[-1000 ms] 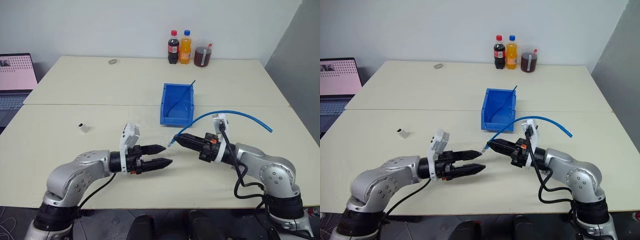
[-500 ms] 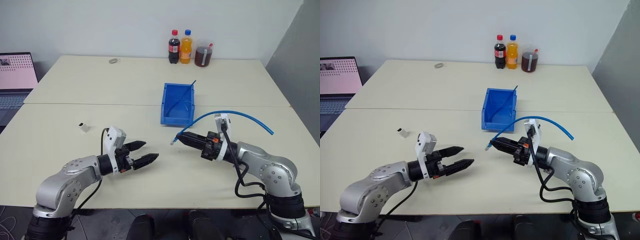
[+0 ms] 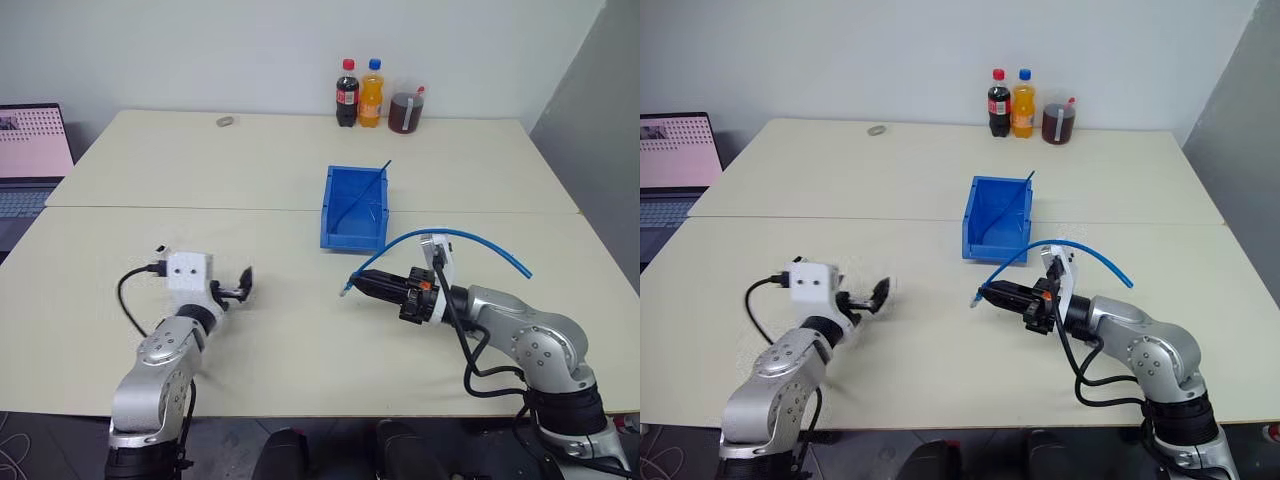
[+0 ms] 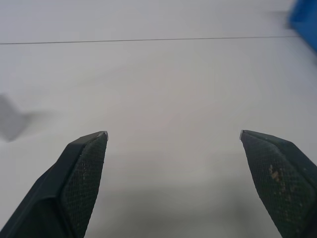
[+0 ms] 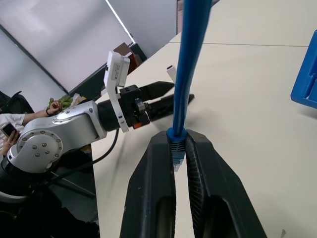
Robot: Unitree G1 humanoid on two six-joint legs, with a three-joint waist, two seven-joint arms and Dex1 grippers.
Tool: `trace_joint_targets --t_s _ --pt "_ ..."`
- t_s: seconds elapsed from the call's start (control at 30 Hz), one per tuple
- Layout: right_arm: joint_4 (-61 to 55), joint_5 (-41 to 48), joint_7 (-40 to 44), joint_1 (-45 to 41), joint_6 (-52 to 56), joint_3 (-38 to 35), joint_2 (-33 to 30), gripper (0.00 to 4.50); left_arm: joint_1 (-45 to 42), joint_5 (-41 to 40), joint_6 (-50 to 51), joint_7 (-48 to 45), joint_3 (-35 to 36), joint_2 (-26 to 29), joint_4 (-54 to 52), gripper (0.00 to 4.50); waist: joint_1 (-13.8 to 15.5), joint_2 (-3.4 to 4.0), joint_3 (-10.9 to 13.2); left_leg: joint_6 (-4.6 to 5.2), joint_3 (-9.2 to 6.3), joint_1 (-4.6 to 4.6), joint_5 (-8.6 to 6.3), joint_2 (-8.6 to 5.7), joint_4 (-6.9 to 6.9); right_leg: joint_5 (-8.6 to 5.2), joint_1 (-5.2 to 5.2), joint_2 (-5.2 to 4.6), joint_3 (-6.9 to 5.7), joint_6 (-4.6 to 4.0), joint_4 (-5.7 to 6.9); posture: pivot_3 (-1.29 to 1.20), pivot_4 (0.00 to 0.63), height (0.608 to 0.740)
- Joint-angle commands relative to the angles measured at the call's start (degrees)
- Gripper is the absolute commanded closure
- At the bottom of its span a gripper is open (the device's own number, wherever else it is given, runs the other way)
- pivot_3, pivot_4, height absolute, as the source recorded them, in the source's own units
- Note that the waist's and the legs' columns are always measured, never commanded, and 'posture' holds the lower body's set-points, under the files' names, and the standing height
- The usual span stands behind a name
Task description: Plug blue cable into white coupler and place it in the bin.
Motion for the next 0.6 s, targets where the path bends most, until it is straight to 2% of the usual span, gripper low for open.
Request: trace_joint_targets --t_s 0.03,0.27,0.6 --pt "-0.5 -0.1 1.6 -1.5 -0.9 -0.2 -0.3 4.45 -2.7 2.3 0.4 6.0 3.3 -2.1 0.6 0.0 0.0 -0.05 0.0 0.0 0.0 0.0 0.0 0.0 0.0 0.0 0.0 0.0 0.0 0.0 0.0 0.0 0.15 0.74" --pt "0.5 -0.6 2.4 -2.7 -0.8 -0.3 -0.4 4.45 -10.5 5.0 1.8 16.4 5.8 -8.8 5.8 0.0 0.2 -0.3 0.1 0.0 -0.01 -0.02 0.0 -0.1 0.05 0.05 0.07 0.02 -0.03 0.08 -0.03 0.0 0.15 0.74" --pt "-0.2 -0.1 2.2 -2.6 -0.1 -0.8 -1.2 4.45 -18.8 6.8 -0.9 24.5 9.7 -11.4 14.7 0.0 0.1 -0.34 0.1 -0.01 -0.02 -0.02 0.0 -0.08 0.03 0.22 0.06 0.09 -0.05 -0.19 -0.02 0.0 0.15 0.74"
